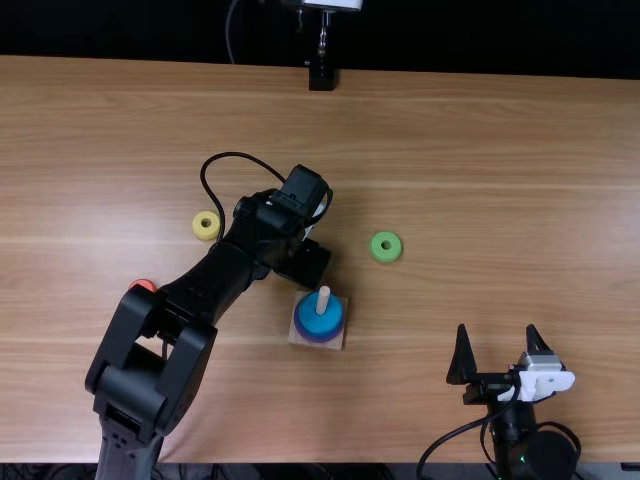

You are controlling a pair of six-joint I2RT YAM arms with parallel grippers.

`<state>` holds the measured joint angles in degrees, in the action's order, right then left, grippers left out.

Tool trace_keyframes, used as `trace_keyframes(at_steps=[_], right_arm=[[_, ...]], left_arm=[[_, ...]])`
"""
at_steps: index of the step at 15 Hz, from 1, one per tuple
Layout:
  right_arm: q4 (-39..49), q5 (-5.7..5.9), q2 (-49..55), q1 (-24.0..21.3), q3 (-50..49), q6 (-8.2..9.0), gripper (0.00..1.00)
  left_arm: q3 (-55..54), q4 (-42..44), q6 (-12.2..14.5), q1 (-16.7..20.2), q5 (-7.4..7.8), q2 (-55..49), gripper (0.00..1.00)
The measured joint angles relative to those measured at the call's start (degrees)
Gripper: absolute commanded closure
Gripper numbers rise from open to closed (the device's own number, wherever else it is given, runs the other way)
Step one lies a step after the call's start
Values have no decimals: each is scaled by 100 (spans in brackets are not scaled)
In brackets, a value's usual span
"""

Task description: Build the Hanoi tower: stack the rings onto the peg from bottom to top in this color order: purple, dark blue, light blue, dark green, light green, yellow, orange.

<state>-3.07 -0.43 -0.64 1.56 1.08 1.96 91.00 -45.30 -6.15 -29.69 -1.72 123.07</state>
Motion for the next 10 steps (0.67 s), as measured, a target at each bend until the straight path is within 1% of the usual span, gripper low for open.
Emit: trace_keyframes(at_steps=[4,5,6,10], right_arm=[[4,0,0,0,0,2,0],[2,0,0,0,0,4,0],[4,0,2,0,0,2,0],[4,0,0,0,0,0,0]], left_arm=[[0,-2,-4,0,2,0,0],[0,0,-4,0,2,0,52],[0,42,-4,2,0,0,100],[0,31,-2,0,-22,9,100]])
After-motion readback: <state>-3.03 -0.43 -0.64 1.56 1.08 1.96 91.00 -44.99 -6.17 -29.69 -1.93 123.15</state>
